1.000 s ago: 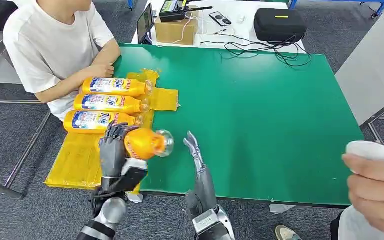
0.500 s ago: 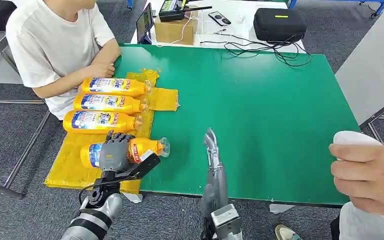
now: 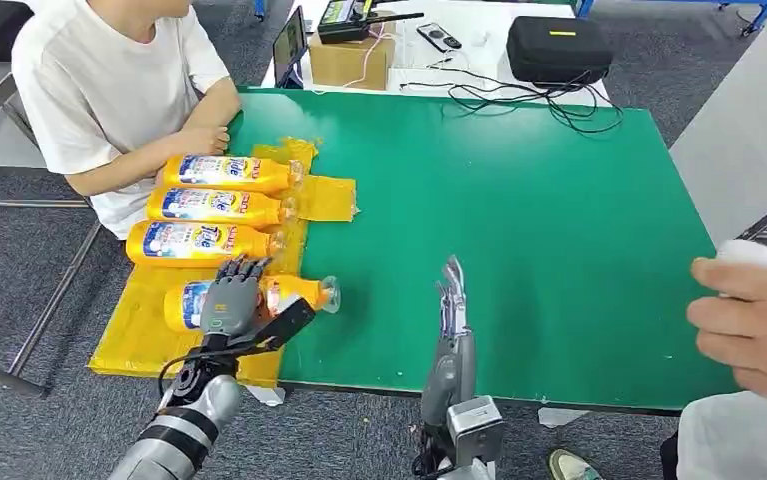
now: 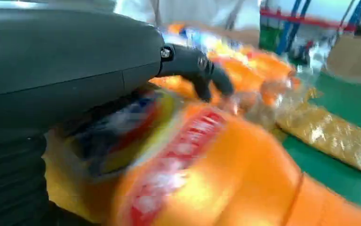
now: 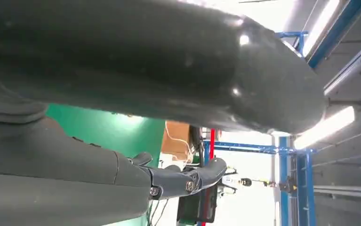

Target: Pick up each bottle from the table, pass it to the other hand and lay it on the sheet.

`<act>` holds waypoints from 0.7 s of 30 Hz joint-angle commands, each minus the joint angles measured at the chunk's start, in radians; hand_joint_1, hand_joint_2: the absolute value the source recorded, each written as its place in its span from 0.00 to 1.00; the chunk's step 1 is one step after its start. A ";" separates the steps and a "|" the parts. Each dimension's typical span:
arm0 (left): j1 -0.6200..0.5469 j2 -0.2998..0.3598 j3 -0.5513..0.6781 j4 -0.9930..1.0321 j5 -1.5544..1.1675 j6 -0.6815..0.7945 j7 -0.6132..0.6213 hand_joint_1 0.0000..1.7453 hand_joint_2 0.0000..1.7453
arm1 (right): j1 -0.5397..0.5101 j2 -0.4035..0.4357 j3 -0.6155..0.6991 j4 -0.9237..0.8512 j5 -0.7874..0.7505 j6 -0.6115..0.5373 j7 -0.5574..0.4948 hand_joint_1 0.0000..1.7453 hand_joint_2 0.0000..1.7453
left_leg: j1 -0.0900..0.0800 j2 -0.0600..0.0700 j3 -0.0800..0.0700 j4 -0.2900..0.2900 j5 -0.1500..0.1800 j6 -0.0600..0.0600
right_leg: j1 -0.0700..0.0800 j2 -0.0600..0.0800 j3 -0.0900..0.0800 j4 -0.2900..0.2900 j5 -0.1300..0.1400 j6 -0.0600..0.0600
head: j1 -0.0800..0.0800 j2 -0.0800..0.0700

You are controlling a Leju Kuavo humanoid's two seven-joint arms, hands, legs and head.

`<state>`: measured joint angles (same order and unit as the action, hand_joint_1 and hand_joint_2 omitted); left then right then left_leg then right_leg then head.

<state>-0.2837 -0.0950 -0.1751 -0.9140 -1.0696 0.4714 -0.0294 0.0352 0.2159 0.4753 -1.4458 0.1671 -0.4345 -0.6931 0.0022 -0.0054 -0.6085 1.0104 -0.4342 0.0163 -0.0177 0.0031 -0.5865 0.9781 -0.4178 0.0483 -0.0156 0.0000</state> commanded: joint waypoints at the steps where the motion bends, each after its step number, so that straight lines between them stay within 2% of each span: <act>1: 0.017 0.023 -0.103 -0.037 0.110 -0.075 -0.031 0.00 1.00 | 0.014 -0.001 -0.057 0.041 -0.004 -0.008 -0.005 0.00 0.00 | 0.001 0.000 0.005 -0.001 -0.002 -0.001 | 0.001 -0.001 0.005 -0.002 -0.001 -0.002 | 0.000 0.000; 10: 0.073 0.039 -0.176 -0.174 0.288 -0.160 -0.080 0.00 1.00 | 0.009 -0.007 -0.059 0.067 -0.011 -0.009 -0.004 0.00 0.00 | 0.001 0.001 0.004 -0.001 -0.002 -0.001 | 0.002 0.000 0.005 -0.001 -0.001 -0.002 | 0.000 0.000; 17: 0.105 0.021 -0.212 -0.303 0.464 -0.115 -0.183 0.00 1.00 | 0.009 -0.020 -0.052 0.071 -0.004 -0.018 -0.005 0.00 0.00 | 0.001 0.000 0.002 0.000 -0.001 -0.001 | 0.001 0.000 0.002 -0.001 -0.001 -0.001 | 0.000 0.000; 19: 0.111 0.007 -0.212 -0.335 0.510 -0.102 -0.198 0.00 1.00 | 0.008 -0.022 -0.048 0.078 -0.003 -0.019 -0.005 0.00 0.00 | 0.001 0.000 0.005 0.000 -0.003 -0.001 | 0.002 -0.001 0.006 -0.001 -0.003 -0.003 | 0.000 0.000; 21: 0.113 -0.006 -0.227 -0.384 0.629 -0.082 -0.262 0.00 1.00 | 0.002 -0.027 -0.036 0.087 0.010 -0.031 -0.005 0.00 0.00 | 0.001 -0.001 0.002 0.000 -0.001 -0.001 | 0.001 -0.001 0.003 -0.001 -0.001 -0.002 | 0.000 0.000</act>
<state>-0.1803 -0.0885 -0.3361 -1.1506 -0.6232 0.3586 -0.2049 0.0579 0.2152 0.4387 -1.4279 0.1617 -0.4521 -0.6931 0.0022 -0.0057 -0.6088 1.0104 -0.4343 0.0163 -0.0177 0.0030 -0.5867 0.9780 -0.4178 0.0483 -0.0156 0.0000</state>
